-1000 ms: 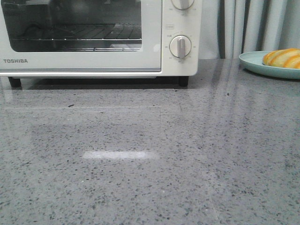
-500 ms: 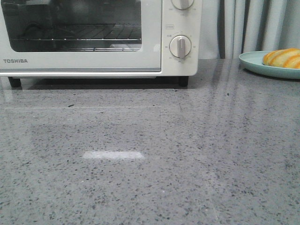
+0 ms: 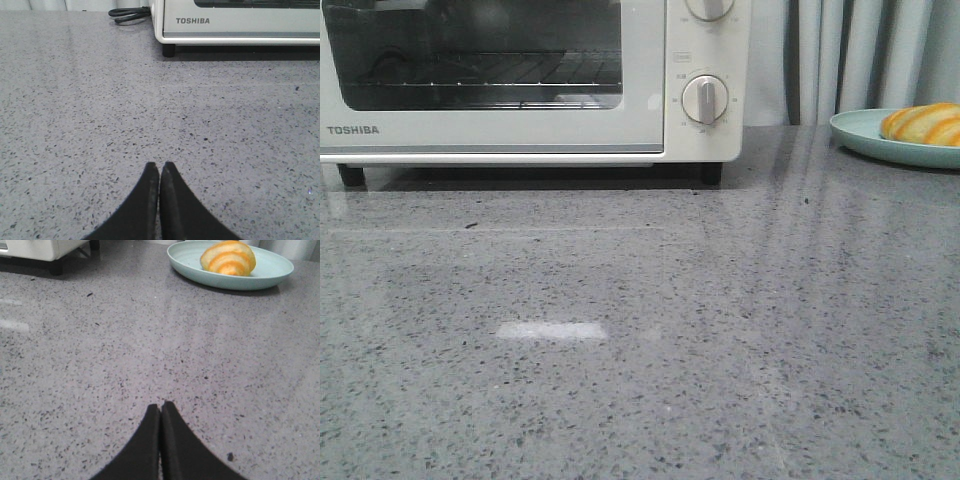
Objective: Put bread in oven
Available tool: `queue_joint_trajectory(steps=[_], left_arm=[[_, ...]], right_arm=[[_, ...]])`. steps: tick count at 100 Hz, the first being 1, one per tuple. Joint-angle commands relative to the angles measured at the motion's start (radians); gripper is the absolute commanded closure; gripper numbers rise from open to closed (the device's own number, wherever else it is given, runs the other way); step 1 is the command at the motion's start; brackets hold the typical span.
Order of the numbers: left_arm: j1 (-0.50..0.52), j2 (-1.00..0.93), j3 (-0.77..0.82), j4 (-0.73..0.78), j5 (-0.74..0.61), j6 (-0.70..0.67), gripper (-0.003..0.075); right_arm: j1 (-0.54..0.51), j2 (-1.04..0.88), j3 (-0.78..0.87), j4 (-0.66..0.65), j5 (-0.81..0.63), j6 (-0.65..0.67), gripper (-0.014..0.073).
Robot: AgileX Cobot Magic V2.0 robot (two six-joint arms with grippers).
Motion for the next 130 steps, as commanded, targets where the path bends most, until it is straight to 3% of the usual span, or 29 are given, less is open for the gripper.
queue_joint_trajectory(steps=[1,7,19,24,43,49,60,80,94,108,130], left_arm=[[0.004,-0.027,0.024,-0.034,-0.083,-0.010,0.0741],[0.002,-0.027,0.024,-0.134,-0.135,-0.010,0.0741],[0.002,-0.027,0.024,-0.605,-0.272,-0.010,0.0741],[0.002,-0.027,0.024,-0.725,-0.319,-0.010,0.0741],[0.002,-0.027,0.022,-0.973,-0.418,-0.010,0.0741],[0.002,-0.027,0.013,-0.967,-0.415,-0.008,0.0741],[-0.012,-0.014,-0.088,-0.807,-0.242,0.047,0.0742],[-0.029,0.155,-0.351,-0.528,-0.005,0.153,0.0741],[-0.029,0.338,-0.516,-0.522,0.019,0.331,0.0741],[-0.035,0.517,-0.655,-0.526,0.037,0.424,0.0741],[-0.184,0.751,-0.837,-0.531,-0.020,0.533,0.0741]], right_arm=[[-0.007,-0.021,0.013,-0.005,-0.154,-0.004,0.0664],[-0.007,-0.021,0.013,0.078,-0.232,0.016,0.0664],[-0.007,-0.021,0.013,0.295,-0.382,0.022,0.0664],[-0.007,-0.021,0.013,0.369,-0.397,0.022,0.0664],[-0.007,-0.021,0.009,0.536,-0.418,0.022,0.0663],[-0.005,-0.021,-0.008,0.547,-0.428,0.022,0.0663],[-0.005,-0.010,-0.090,0.504,-0.364,0.022,0.0663],[-0.005,0.133,-0.313,0.226,-0.115,0.022,0.0663],[-0.005,0.275,-0.413,0.137,-0.092,0.022,0.0663],[-0.005,0.387,-0.464,0.125,-0.098,0.022,0.0663],[-0.005,0.446,-0.477,0.125,-0.112,0.022,0.0663]])
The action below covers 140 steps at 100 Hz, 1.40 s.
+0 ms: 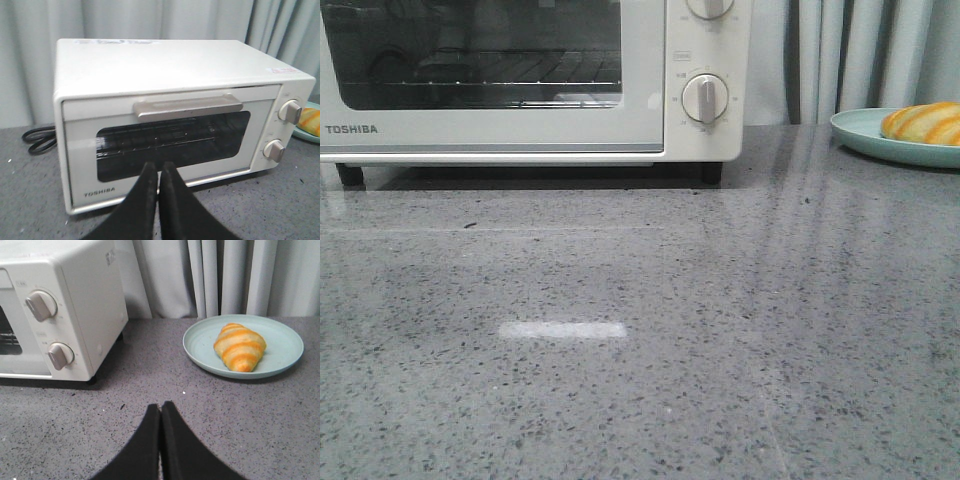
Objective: Put bread in oven
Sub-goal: 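Hook the oven door handle with the left gripper and pull it down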
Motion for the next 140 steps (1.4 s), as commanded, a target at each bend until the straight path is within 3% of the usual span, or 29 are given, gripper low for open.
queue_joint_trajectory(steps=[1,21,58,90,113,140], left_arm=[[-0.067,0.089,-0.092,-0.019,-0.090,0.059,0.0741],[-0.180,0.324,-0.240,-0.019,-0.142,0.085,0.0741],[-0.190,0.588,-0.371,-0.056,-0.194,0.085,0.0741],[-0.188,0.633,-0.369,-0.054,-0.184,0.085,0.0741],[-0.188,0.631,-0.339,0.022,-0.096,0.085,0.0742],[-0.188,0.581,-0.207,0.013,-0.076,0.054,0.0742]], right_arm=[[-0.005,0.020,-0.038,-0.013,-0.080,-0.004,0.0663],[-0.005,0.020,-0.038,-0.013,-0.091,-0.004,0.0663],[-0.005,0.020,-0.038,-0.013,-0.089,-0.004,0.0663],[-0.005,0.020,-0.038,-0.013,-0.088,-0.004,0.0663],[-0.005,0.020,-0.044,-0.013,-0.134,-0.004,0.0663],[-0.005,0.053,-0.256,-0.038,-0.126,-0.004,0.0662]])
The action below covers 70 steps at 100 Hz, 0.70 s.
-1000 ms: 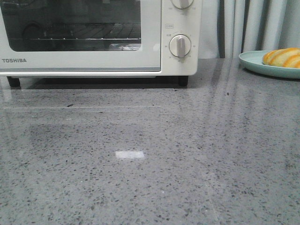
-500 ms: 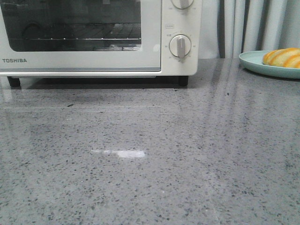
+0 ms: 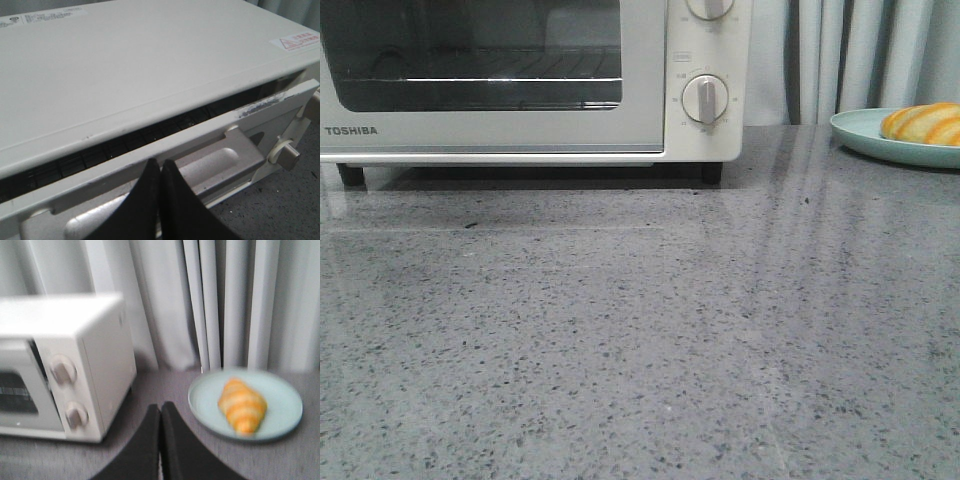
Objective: Put bread in oven
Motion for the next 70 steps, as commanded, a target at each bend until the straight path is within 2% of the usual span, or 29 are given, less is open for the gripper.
queue_joint_trajectory(steps=[1,32,70], left_arm=[[-0.002,-0.015,0.041,0.011,0.077,-0.024,0.0742],[-0.002,-0.060,0.086,0.002,0.344,-0.024,0.0742],[-0.002,-0.060,0.162,0.014,0.402,-0.024,0.0742]], right_arm=[[-0.005,0.035,-0.103,-0.029,-0.077,-0.004,0.0662],[-0.005,0.135,-0.242,-0.050,-0.076,-0.004,0.0662],[-0.005,0.218,-0.256,-0.049,-0.085,-0.004,0.0662]])
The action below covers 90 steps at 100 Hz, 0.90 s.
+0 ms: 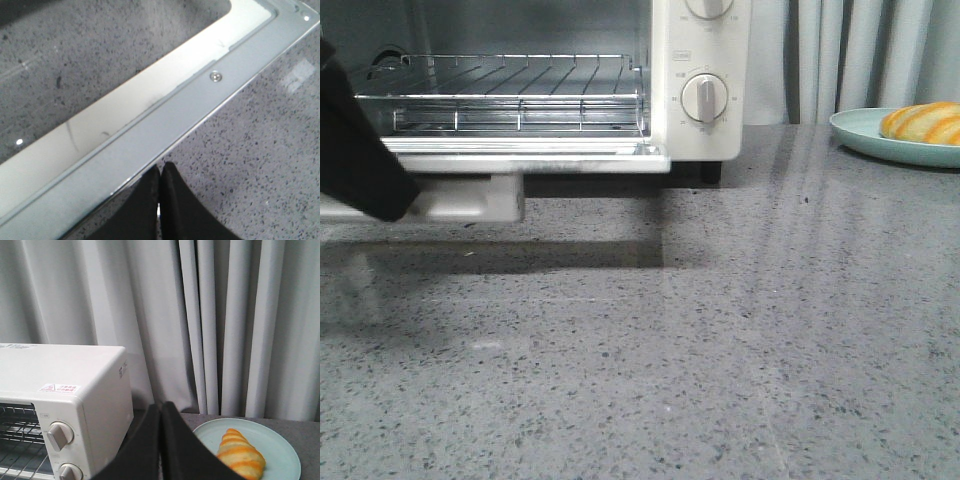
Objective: Put bread in oven
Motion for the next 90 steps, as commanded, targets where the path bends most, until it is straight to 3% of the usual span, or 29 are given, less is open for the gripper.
queue_joint_trajectory(steps=[1,32,53,60,77,90], left_arm=[[0.002,-0.019,-0.014,-0.024,-0.092,-0.011,0.0742],[0.002,-0.043,0.005,-0.023,-0.063,-0.011,0.0742],[0.002,-0.212,0.003,-0.027,-0.041,-0.011,0.0742],[0.002,-0.290,0.003,-0.027,-0.032,-0.011,0.0742],[0.002,-0.460,0.003,-0.012,-0.031,-0.011,0.0742],[0.002,-0.557,0.003,0.008,-0.030,-0.011,0.0742]], right_arm=[[-0.005,0.016,-0.036,-0.012,-0.083,-0.004,0.0662],[-0.008,0.191,-0.040,0.034,-0.044,-0.004,0.0662],[-0.119,0.411,-0.174,0.116,0.071,-0.004,0.0650],[-0.154,0.483,-0.241,0.112,0.110,-0.004,0.0578],[-0.185,0.655,-0.372,0.043,0.170,-0.004,0.0267],[-0.185,0.780,-0.402,-0.019,0.143,-0.004,0.0234]])
